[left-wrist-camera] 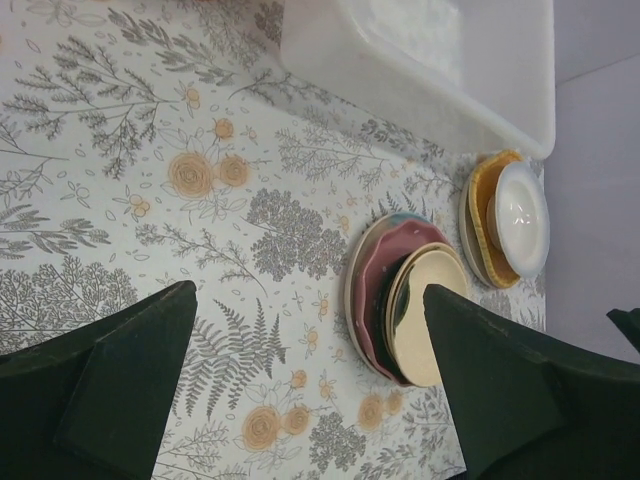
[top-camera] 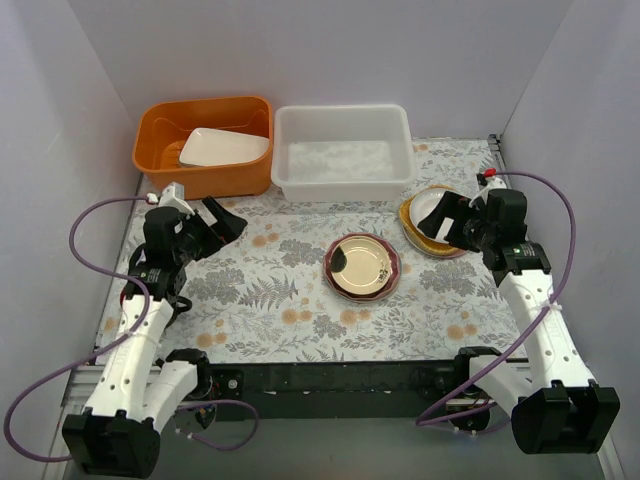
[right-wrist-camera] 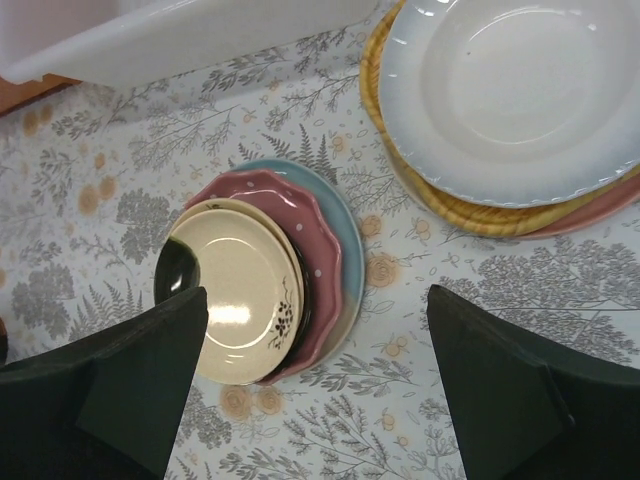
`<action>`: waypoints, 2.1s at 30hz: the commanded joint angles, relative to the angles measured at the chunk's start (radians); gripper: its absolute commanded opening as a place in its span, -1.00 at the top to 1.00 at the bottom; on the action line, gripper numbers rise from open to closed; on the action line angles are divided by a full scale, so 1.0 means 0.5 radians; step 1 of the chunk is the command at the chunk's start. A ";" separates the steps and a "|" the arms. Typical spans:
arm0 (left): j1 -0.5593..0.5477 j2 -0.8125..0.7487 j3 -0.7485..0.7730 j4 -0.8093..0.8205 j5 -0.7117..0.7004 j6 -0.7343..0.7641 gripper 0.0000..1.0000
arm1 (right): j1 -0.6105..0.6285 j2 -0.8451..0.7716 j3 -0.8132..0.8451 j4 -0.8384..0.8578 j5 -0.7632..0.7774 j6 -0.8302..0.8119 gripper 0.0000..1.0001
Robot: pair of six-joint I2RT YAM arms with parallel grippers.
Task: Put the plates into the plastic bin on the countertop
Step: Pick up the plate at the center of the board.
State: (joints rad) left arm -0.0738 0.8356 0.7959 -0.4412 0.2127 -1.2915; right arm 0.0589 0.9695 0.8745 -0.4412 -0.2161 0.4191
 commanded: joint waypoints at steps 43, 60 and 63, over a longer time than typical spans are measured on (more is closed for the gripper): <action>-1.362 1.747 1.369 0.075 0.056 -0.276 -0.96 | -0.847 0.475 -0.172 0.229 -0.457 0.021 -0.19; -1.371 1.737 1.209 0.118 0.059 -0.264 -0.96 | -1.038 0.942 -0.019 0.560 -0.528 0.095 -0.04; -1.371 1.743 1.185 0.125 0.056 -0.255 -0.96 | -1.038 1.027 -0.003 0.633 -0.559 0.101 0.01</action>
State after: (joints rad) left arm -0.7513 1.7390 1.4071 -0.3870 0.2523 -1.4288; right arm -0.4522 1.4445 0.8299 -0.2028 -0.4667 0.4595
